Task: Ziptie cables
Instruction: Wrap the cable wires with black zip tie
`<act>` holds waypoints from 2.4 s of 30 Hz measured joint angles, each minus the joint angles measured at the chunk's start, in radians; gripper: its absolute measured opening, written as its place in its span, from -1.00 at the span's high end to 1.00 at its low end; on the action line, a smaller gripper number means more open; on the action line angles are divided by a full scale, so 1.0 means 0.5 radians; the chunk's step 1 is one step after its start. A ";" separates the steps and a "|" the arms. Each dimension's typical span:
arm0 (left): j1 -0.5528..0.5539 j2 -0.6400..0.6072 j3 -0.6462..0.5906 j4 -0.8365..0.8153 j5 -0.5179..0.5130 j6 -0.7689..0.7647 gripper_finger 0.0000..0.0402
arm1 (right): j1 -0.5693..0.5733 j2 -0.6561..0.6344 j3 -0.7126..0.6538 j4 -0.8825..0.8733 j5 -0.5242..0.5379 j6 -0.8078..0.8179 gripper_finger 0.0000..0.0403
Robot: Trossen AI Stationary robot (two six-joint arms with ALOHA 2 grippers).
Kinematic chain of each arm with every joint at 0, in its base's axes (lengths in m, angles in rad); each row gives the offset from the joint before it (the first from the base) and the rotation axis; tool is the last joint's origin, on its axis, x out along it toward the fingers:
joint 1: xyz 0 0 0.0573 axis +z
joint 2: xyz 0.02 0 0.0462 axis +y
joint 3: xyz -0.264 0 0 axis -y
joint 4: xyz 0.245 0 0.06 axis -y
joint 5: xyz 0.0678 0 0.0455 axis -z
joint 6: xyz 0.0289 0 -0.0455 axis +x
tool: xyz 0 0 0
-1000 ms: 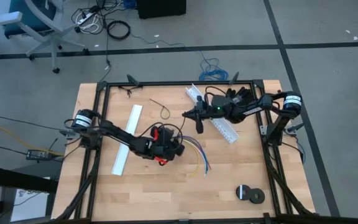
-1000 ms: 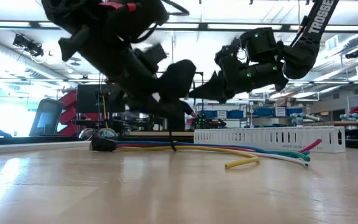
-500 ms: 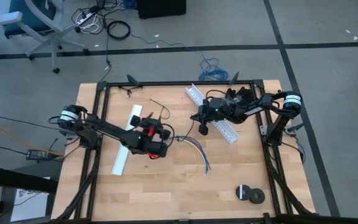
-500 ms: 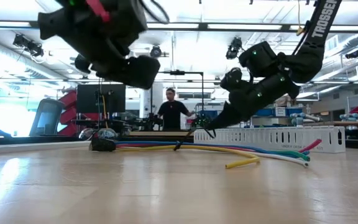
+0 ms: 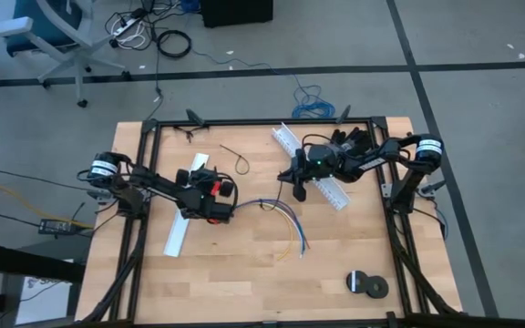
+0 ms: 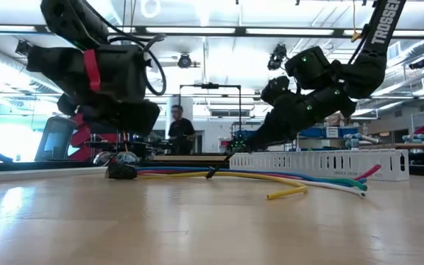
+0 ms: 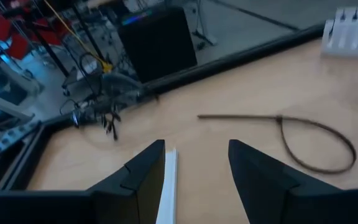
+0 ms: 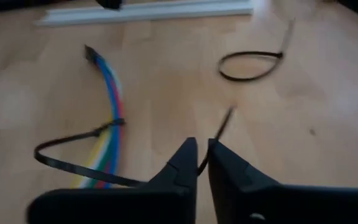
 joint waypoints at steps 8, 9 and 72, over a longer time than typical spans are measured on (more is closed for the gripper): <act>-0.055 -0.019 0.016 -0.013 0.048 0.020 0.06 | -0.003 -0.002 -0.001 0.009 0.009 0.020 0.36; -0.055 -0.036 0.016 -0.017 0.048 0.053 0.06 | -0.010 -0.012 -0.001 0.011 0.020 0.016 0.30; 0.543 -1.223 -1.540 3.240 1.437 2.579 0.45 | -0.105 0.345 1.308 -0.845 -0.209 -0.017 0.29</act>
